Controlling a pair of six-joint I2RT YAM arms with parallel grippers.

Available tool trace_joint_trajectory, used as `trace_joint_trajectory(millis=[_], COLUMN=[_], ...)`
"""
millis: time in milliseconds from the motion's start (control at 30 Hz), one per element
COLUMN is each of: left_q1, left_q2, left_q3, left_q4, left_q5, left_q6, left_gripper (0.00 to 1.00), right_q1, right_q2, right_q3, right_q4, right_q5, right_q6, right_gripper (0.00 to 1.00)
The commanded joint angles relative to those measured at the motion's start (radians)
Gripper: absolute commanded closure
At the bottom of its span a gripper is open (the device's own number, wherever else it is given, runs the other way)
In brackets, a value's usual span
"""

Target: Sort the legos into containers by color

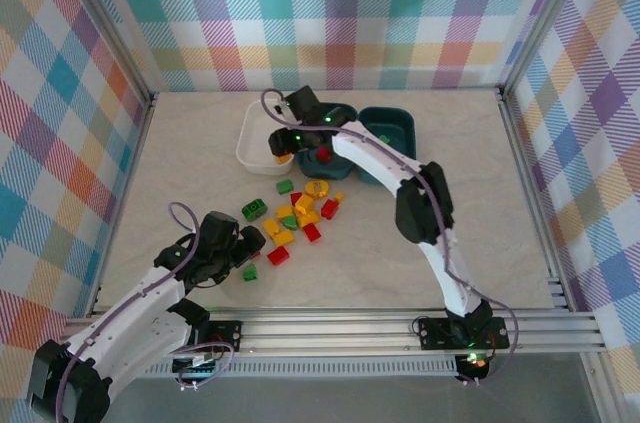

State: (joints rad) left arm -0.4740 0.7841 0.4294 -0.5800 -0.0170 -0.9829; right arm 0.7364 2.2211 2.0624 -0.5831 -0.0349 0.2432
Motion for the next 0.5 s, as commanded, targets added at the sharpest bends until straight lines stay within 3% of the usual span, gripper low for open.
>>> trace_joint_trajectory(millis=[0, 100, 200, 367, 467], left_q1=[0.012, 0.033, 0.104, 0.310, 0.414], left_q2=[-0.031, -0.080, -0.101, -0.074, -0.032], left_q3=[0.021, 0.038, 0.068, 0.083, 0.083], left_q4=[-0.053, -0.082, -0.108, -0.089, -0.046], left_q5=[-0.070, -0.125, -0.133, 0.004, 0.077], left_q6=[-0.011, -0.019, 0.006, 0.072, 0.090], left_gripper=[0.00, 0.00, 0.00, 0.00, 0.00], right_q1=[0.040, 0.127, 0.246, 0.407, 0.482], right_q2=[-0.215, -0.340, -0.402, -0.418, -0.373], right_q3=[-0.289, -0.573, -0.733, -0.823, -0.778], right_q4=[0.182, 0.283, 0.302, 0.318, 0.288], right_q5=[0.035, 0.125, 0.178, 0.218, 0.228], right_q6=[0.159, 0.272, 0.329, 0.401, 0.386], right_gripper=[0.46, 0.45, 0.44, 0.39, 0.36])
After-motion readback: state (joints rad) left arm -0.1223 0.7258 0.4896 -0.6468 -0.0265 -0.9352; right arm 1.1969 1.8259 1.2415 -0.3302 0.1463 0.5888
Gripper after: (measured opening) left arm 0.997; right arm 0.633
